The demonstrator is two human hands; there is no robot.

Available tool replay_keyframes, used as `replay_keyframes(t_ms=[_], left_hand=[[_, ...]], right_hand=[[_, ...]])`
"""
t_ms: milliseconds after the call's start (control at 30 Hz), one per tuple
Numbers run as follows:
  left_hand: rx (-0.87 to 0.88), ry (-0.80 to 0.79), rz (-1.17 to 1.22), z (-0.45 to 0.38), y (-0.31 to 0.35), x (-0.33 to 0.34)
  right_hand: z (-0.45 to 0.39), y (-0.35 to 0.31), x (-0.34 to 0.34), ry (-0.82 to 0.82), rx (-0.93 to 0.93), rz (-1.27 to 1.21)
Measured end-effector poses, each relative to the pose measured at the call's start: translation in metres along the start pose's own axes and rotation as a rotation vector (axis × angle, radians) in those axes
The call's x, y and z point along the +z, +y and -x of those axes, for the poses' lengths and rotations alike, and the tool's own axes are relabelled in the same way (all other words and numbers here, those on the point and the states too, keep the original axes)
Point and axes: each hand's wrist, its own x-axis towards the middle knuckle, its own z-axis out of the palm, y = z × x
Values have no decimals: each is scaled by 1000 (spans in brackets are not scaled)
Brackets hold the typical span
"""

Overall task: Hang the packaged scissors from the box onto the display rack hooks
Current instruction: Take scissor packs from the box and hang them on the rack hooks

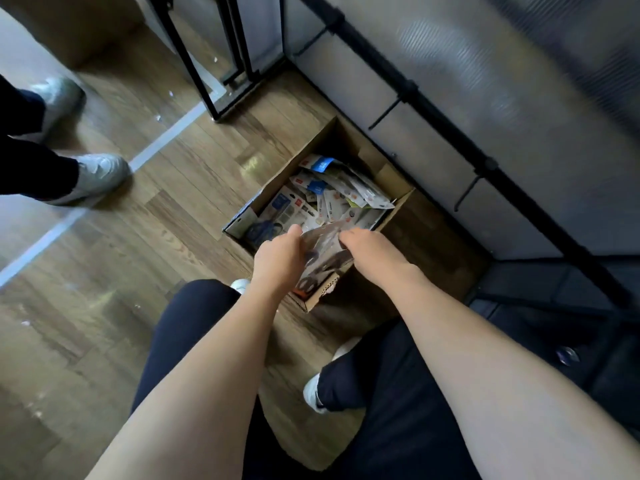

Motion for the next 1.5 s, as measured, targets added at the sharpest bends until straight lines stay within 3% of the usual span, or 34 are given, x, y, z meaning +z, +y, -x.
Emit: replay_keyframes(t_ms=[167,367,533,633,767,933,1500], left_hand=[[-51,220,216,73,54,-88],[-14,447,422,141,105,-181],[155,497,458,180,126,-259],[206,539,438,190,138,-311],[336,514,600,204,163,-382],[435,502,630,225,192,-426],[910,482,759,216,260,-511]], right_hand=[[70,-33,-87,126,109,-54],[145,-71,-170,469,237,-360],[202,-95,-220,874,155,-438],[229,-110,-260,1018,93,-459],[254,-125,-317,1098,-10,-394],[282,-140,-381,1194,-91,-290],[350,-156,-481,1419,38,-190]])
